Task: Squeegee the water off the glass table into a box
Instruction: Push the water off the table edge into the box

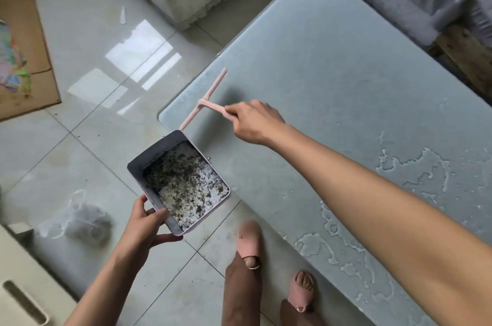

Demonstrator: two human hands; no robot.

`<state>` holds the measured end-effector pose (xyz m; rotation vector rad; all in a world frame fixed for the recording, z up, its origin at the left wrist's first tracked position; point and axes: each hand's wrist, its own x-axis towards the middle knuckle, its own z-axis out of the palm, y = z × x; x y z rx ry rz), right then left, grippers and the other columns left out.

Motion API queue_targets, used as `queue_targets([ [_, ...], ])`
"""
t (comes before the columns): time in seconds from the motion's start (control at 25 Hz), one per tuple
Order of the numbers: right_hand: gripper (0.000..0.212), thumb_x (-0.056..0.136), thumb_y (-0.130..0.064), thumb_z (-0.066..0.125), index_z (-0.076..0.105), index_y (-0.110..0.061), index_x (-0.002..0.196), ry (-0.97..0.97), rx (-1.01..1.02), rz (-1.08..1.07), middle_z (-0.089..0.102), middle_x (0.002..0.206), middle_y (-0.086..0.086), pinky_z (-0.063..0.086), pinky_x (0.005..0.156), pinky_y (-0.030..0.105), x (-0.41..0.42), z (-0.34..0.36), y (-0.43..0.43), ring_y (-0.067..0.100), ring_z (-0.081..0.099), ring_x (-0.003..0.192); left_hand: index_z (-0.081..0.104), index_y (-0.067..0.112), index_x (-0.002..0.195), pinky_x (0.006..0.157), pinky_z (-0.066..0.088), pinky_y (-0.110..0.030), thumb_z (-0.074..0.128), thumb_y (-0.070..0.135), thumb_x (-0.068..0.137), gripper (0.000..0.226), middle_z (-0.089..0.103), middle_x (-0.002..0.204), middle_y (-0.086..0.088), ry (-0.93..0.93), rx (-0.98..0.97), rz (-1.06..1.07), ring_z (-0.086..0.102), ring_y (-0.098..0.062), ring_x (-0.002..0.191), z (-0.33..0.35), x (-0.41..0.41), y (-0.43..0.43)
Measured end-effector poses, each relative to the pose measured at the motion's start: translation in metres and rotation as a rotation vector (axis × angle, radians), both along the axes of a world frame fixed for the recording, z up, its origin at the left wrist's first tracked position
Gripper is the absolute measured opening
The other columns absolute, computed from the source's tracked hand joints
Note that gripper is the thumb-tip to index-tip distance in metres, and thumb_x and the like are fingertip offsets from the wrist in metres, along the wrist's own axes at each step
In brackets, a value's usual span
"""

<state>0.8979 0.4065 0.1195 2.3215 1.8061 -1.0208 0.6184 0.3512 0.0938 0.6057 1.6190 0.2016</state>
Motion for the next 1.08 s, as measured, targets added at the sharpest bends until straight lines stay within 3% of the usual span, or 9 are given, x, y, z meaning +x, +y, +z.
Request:
queue_targets([
  [0.16,0.03,0.093,-0.02,0.043,0.057,-0.021,0.12,-0.054,-0.094,-0.009,0.059,0.116,0.013,0.037,0.072,0.032,-0.02,-0.012,0.01,0.036,0.056,0.103,0.035,0.013,0.135,0.052,0.057,-0.05,0.04,-0.012,0.089,0.053,0.055,0.122,-0.026,0.019,-0.002,0.016,0.058,-0.042,0.11,-0.003,-0.016,0.004],
  [0.44,0.035,0.091,-0.021,0.044,0.056,-0.022,0.124,-0.252,-0.381,0.07,0.061,0.116,0.013,0.036,0.072,0.033,0.009,0.038,-0.069,0.036,0.057,0.106,0.035,0.014,0.136,0.052,0.058,-0.05,0.04,-0.012,0.09,0.053,0.051,0.126,-0.029,-0.002,-0.03,0.071,0.054,-0.044,0.114,-0.007,-0.037,0.001],
  [0.64,0.035,0.091,-0.022,0.042,0.059,-0.021,0.121,-0.123,-0.105,0.06,0.06,0.117,0.016,0.034,0.072,0.033,-0.049,0.041,0.02,0.038,0.056,0.106,0.035,0.014,0.136,0.047,0.057,-0.045,0.041,-0.013,0.089,0.054,0.055,0.122,-0.028,0.005,-0.031,0.129,0.059,-0.041,0.103,-0.009,-0.05,-0.001],
  [0.76,0.036,0.091,-0.02,0.042,0.057,-0.019,0.123,-0.06,-0.07,0.11,0.057,0.124,0.015,0.035,0.076,0.033,-0.095,0.03,0.068,0.036,0.053,0.113,0.036,0.016,0.135,0.048,0.057,-0.046,0.042,-0.012,0.089,0.054,0.053,0.123,-0.029,0.025,-0.026,0.155,0.058,-0.043,0.108,-0.013,-0.068,-0.004],
  [1.08,0.036,0.091,-0.023,0.044,0.055,-0.02,0.125,-0.249,-0.425,0.19,0.057,0.123,0.012,0.038,0.08,0.034,-0.076,0.041,-0.008,0.033,0.053,0.113,0.035,0.017,0.136,0.05,0.058,-0.046,0.041,-0.01,0.089,0.054,0.052,0.126,-0.027,0.001,-0.063,0.191,0.056,-0.042,0.112,-0.024,-0.09,-0.013],
])
